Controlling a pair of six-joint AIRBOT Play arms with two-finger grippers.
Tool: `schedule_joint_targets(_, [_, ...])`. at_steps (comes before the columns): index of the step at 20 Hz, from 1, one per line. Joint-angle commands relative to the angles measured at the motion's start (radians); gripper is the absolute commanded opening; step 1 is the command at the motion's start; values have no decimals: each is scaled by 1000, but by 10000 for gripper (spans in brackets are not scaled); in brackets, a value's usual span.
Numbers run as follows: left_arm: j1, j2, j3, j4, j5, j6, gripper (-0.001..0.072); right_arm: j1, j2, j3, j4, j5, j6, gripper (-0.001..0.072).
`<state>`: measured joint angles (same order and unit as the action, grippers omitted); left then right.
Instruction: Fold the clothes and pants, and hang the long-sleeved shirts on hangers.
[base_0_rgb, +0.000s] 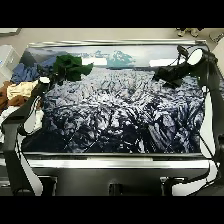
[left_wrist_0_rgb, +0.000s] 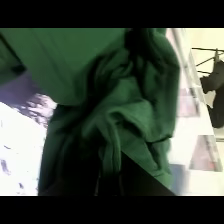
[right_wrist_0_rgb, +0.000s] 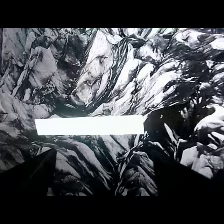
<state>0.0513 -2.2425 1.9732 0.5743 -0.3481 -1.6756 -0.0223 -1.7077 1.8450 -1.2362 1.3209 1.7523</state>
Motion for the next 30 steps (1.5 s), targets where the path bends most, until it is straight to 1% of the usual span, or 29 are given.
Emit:
schedule_joint_targets(1, [-1, 30, 26, -44, -117, 106, 29, 1, 18, 1, 48, 15, -7, 671])
schedule_joint_targets(3, [-19, 142, 32, -42, -171, 410, 28, 0, 41, 2, 47, 12, -53, 671])
schedule_joint_targets(4, [-33, 226, 31, -32, -211, 542, 28, 0, 53, 6, 46, 8, -76, 670])
schedule_joint_targets(5, [-49, 319, 31, 0, -254, 594, 28, 0, 69, 13, 46, -10, -122, 670])
schedule_joint_targets(6, [-69, 410, 31, 50, -291, 621, 28, 0, 91, 23, 45, -30, -171, 670])
schedule_joint_targets(7, [-96, 511, 31, 125, -334, 637, 27, 0, 116, 35, 46, -57, -198, 670])
schedule_joint_targets(9, [-164, 685, 31, 309, -465, 635, 28, 0, 190, 56, 42, -113, -201, 669])
schedule_joint_targets(10, [-213, 761, 31, 401, -557, 614, 28, 0, 239, 56, 25, -136, -201, 668])
schedule_joint_targets(11, [-262, 817, 26, 481, -630, 565, 28, 0, 285, 56, 1, -142, -201, 668])
schedule_joint_targets(13, [-373, 891, -14, 604, -747, 436, 28, 0, 377, 56, -67, -112, -201, 668])
schedule_joint_targets(15, [-471, 893, -77, 631, -835, 361, 28, 0, 448, 56, -124, -25, -196, 668])
schedule_joint_targets(17, [-564, 866, -198, 631, -822, 347, 28, 0, 492, 56, -160, 98, -193, 668])
schedule_joint_targets(18, [-615, 838, -276, 628, -779, 346, 29, 0, 503, 56, -171, 169, -192, 668])
schedule_joint_targets(19, [-671, 801, -348, 616, -715, 326, 29, 0, 505, 55, -176, 250, -177, 668])
schedule_joint_targets(20, [-724, 755, -400, 581, -655, 308, 29, 0, 503, 47, -179, 307, -156, 668])
schedule_joint_targets(21, [-783, 694, -432, 521, -599, 296, 30, 0, 503, 29, -179, 334, -145, 668])
schedule_joint_targets(22, [-839, 623, -435, 443, -570, 291, 81, 0, 503, 2, -179, 342, -144, 668])
schedule_joint_targets(23, [-876, 567, -421, 360, -568, 286, 511, 0, 502, -30, -179, 332, -145, 668])
schedule_joint_targets(24, [-888, 531, -396, 279, -579, 254, 720, 0, 497, -66, -179, 311, -145, 669])
schedule_joint_targets(25, [-874, 517, -360, 240, -606, 254, 720, 0, 488, -108, -179, 288, -144, 669])
schedule_joint_targets(26, [-835, 523, -327, 258, -625, 253, 720, 0, 473, -159, -167, 277, -144, 669])
schedule_joint_targets(28, [-672, 555, -263, 336, -714, 235, 718, 1, 437, -296, -103, 274, -144, 670])
schedule_joint_targets(30, [-473, 575, -258, 420, -872, 177, 714, 1, 411, -475, -19, 234, -160, 681])
